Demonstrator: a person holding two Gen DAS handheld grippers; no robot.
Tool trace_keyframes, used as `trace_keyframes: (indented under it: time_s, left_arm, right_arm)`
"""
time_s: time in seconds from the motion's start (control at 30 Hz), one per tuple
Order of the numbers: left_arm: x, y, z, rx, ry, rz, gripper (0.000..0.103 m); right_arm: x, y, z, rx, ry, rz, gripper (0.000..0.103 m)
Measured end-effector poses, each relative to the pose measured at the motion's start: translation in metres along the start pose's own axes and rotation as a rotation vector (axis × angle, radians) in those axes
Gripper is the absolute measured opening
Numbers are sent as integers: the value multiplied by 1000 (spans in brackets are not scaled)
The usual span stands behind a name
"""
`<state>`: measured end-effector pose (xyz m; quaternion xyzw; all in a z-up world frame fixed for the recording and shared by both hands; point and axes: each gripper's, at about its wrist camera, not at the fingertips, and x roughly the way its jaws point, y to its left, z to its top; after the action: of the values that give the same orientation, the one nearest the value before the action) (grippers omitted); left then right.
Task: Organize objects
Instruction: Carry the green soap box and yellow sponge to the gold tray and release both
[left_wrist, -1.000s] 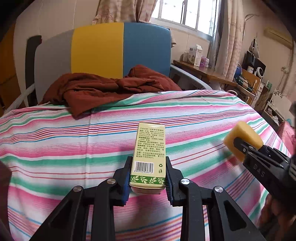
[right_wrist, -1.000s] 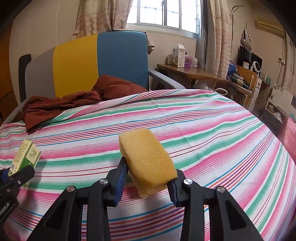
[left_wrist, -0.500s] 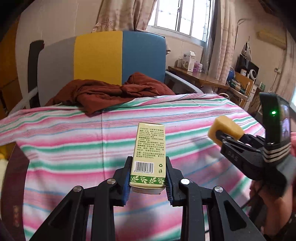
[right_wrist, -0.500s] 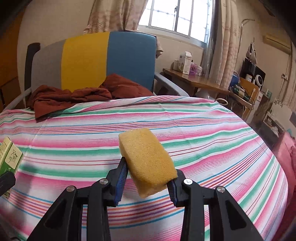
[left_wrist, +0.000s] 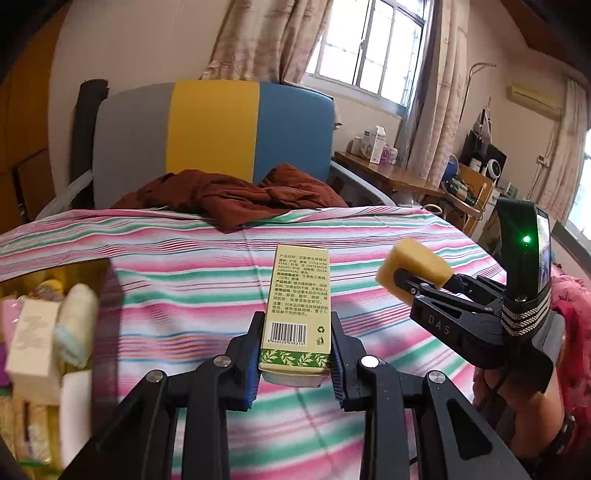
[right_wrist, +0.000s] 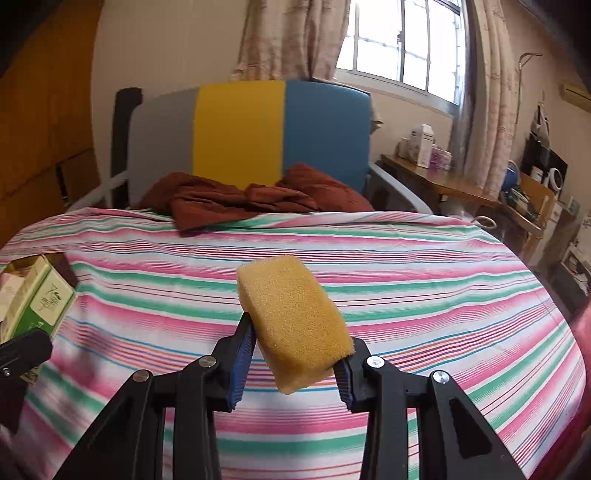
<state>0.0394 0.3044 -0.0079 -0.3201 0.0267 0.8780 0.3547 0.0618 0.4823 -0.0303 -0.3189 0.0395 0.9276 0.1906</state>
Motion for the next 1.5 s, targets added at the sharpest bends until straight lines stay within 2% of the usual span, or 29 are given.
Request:
trace_keyframes:
  time_s: [0.33, 0.67, 0.9, 1.03, 1.2, 1.4, 1.43, 1.47, 1.5]
  left_arm:
    - [-74, 61, -12, -41, -50, 40, 31]
    - [-132, 161, -36, -152, -69, 215, 31]
    - [-149, 217, -51, -260, -42, 291, 31]
    - [-151, 234, -61, -291, -18, 314, 31]
    - [-147, 245, -67, -309, 7, 324, 31]
    - [-131, 250, -70, -316, 56, 333, 33]
    - [-129, 250, -70, -319, 65, 323, 35]
    - [-129, 250, -71, -322, 68, 309, 44]
    - [-130, 249, -72, -323, 68, 308, 59]
  right_arm:
    - [-40, 69, -3, -36, -4, 225, 39]
    - [-80, 149, -3, -117, 6, 503, 39]
    - [-93, 219, -5, -230, 62, 688, 39]
    - [-89, 247, -11, -270, 130, 722, 39]
    - [-75, 265, -22, -237, 229, 748, 39]
    - [-59, 275, -30, -201, 318, 747, 48]
    - [-59, 275, -30, -199, 323, 743, 50]
    - [-60, 273, -30, -197, 325, 737, 50]
    - [-61, 271, -30, -197, 321, 730, 50]
